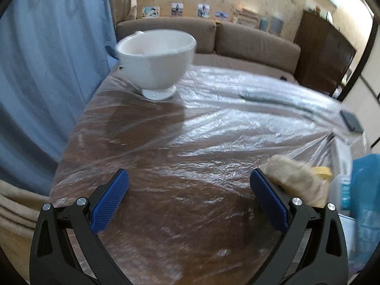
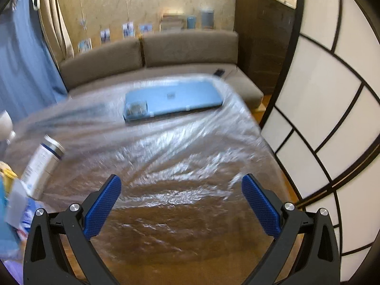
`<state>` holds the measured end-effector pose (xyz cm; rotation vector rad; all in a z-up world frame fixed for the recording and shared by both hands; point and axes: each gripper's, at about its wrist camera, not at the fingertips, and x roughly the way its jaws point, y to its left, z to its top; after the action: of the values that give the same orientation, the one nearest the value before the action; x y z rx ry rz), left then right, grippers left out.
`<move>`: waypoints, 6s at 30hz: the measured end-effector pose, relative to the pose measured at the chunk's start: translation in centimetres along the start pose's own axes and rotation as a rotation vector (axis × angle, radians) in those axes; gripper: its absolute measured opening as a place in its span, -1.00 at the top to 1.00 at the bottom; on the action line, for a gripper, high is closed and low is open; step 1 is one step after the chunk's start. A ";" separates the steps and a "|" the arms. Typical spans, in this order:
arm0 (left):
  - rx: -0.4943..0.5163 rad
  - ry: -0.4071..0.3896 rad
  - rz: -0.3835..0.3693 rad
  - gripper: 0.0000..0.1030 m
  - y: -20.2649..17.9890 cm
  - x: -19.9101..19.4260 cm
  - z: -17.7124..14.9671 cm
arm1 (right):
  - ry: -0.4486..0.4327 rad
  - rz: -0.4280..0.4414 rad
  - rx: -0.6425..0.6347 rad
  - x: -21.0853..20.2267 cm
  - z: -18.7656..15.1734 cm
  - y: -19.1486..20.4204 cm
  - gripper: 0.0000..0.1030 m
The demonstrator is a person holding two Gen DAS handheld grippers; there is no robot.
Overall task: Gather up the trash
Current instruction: 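Grasp the brown barcode box with the right tool while the left tool grasps the white printed box, then carry both boxes off the table and hold them over the white bin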
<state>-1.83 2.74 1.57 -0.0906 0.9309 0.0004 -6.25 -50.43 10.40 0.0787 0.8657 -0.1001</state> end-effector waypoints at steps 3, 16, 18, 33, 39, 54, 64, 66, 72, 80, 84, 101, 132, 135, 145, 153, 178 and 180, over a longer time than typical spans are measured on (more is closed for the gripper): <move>-0.018 -0.020 -0.014 -0.98 0.5 -1.7 -0.2 | -0.057 0.020 -0.024 -2.8 0.2 0.1 -0.92; 0.115 -0.158 -0.098 -0.98 -2.9 -11.1 -2.3 | -0.082 0.087 -0.134 -9.1 -3.1 5.5 -0.92; 0.152 -0.159 -0.106 -0.98 -4.3 -11.4 -2.8 | -0.065 0.087 -0.145 -8.9 -3.8 6.4 -0.92; 0.382 -0.097 -0.131 -0.98 -10.5 -7.7 -6.9 | 0.032 0.153 -0.127 -7.3 -6.0 7.3 -0.92; 0.383 -0.077 -0.141 -0.98 -11.6 -6.6 -6.8 | 0.057 0.195 -0.075 -6.9 -5.8 7.0 -0.92; 0.387 -0.064 -0.107 -0.98 -12.5 -5.1 -8.3 | 0.127 0.265 -0.010 -5.4 -6.8 7.7 -0.92; 0.347 -0.071 -0.164 -0.58 -11.5 -5.6 -8.3 | 0.109 0.331 0.019 -5.0 -7.0 7.0 -0.51; 0.337 -0.080 -0.179 -0.58 -11.2 -5.9 -8.3 | 0.096 0.357 0.044 -5.3 -7.1 6.7 -0.51; 0.299 -0.117 -0.179 -0.57 -10.2 -6.8 -7.6 | 0.044 0.321 0.119 -5.9 -6.3 4.9 -0.51; 0.264 -0.130 -0.173 -0.57 -9.4 -8.1 -7.4 | 0.031 0.357 0.093 -7.7 -6.1 5.1 -0.51; 0.259 -0.133 -0.171 -0.57 -8.9 -8.9 -7.8 | 0.012 0.334 0.027 -9.1 -6.5 6.0 -0.51; 0.215 -0.164 -0.158 -0.57 -6.7 -13.2 -10.1 | -0.060 0.399 -0.056 -15.6 -8.2 7.9 -0.51; 0.287 -0.089 -0.176 -0.57 -6.9 -17.6 -16.7 | 0.102 0.589 -0.226 -19.7 -15.5 12.1 -0.51; 0.296 -0.073 -0.180 -0.57 -7.0 -17.7 -17.6 | 0.128 0.597 -0.244 -19.6 -16.5 13.0 -0.51; 0.340 -0.026 -0.191 -0.57 -7.7 -17.9 -20.3 | 0.199 0.599 -0.262 -18.3 -19.0 14.1 -0.51; 0.387 0.006 -0.196 -0.57 -8.5 -17.7 -22.3 | 0.242 0.581 -0.248 -17.1 -20.7 13.8 -0.51; 0.446 0.162 -0.181 -0.57 -8.5 -13.1 -27.3 | 0.362 0.516 -0.246 -12.4 -24.7 13.7 -0.51; 0.449 0.169 -0.176 -0.57 -8.5 -12.9 -27.5 | 0.367 0.509 -0.243 -12.1 -24.8 13.6 -0.51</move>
<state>-31.23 -7.42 -3.83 0.2470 1.0691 -0.3830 -31.16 -33.52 3.99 0.0886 1.1924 0.5098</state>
